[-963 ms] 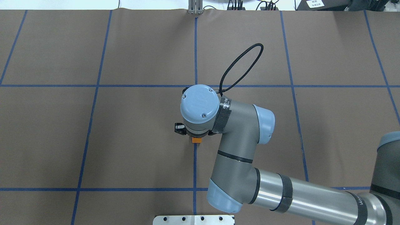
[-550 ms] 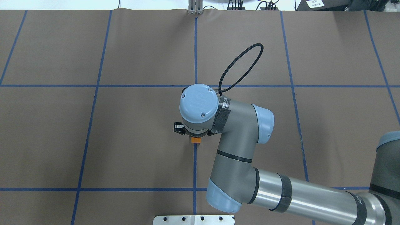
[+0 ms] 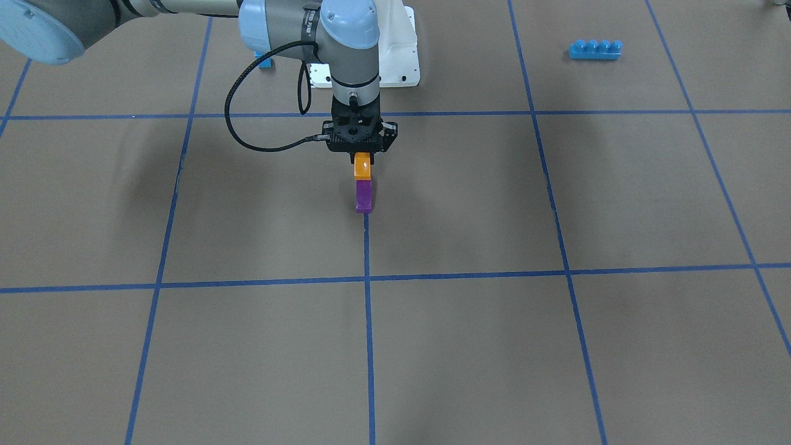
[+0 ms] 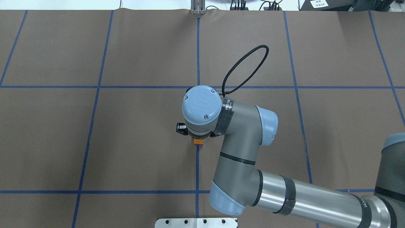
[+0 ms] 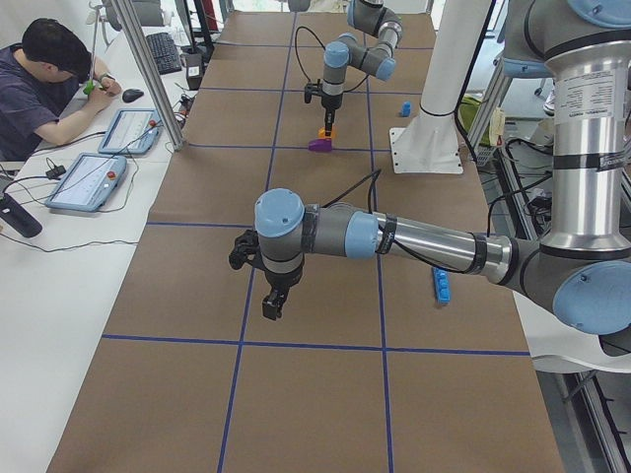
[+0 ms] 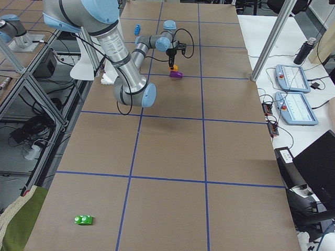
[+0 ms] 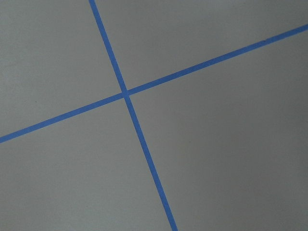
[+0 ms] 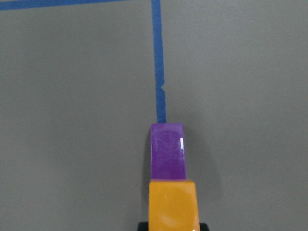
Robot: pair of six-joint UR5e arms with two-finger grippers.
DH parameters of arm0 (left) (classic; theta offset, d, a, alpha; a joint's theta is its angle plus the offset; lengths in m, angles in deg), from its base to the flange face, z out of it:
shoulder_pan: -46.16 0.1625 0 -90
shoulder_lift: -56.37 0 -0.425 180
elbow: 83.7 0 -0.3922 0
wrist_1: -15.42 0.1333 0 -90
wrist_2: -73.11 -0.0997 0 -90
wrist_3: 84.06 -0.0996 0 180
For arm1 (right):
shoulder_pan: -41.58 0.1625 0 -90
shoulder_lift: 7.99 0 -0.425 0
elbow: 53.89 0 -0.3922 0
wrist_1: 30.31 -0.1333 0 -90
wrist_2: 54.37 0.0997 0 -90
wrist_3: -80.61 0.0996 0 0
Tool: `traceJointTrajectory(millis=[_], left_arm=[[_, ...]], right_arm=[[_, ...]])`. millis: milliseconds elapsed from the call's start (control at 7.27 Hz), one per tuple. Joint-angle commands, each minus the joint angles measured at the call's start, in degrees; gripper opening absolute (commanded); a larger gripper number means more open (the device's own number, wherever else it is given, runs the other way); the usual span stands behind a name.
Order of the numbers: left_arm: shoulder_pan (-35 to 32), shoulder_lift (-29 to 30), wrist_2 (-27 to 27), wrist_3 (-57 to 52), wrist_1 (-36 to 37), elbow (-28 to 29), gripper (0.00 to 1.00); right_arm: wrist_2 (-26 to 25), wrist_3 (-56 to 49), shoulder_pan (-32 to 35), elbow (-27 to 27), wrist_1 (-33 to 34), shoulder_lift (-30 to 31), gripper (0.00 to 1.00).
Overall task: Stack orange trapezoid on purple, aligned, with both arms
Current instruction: 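Lower and align the orange block onto the purple block with the right gripper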
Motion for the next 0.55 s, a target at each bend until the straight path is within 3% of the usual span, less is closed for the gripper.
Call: traceJointTrajectory(millis=[0,413], left_arm=[[0.00,0.00,-0.02,0.00,0.00,0.04,1.00],[0.00,0.00,-0.02,-0.09,0.00,0.12,1.00]], right_arm=[[-0.12,0.14,0.00,0.00,-0.06,0.13,0.00],[-0.74,0.14,0.00,0.44,-0.41,0.04,0.00]])
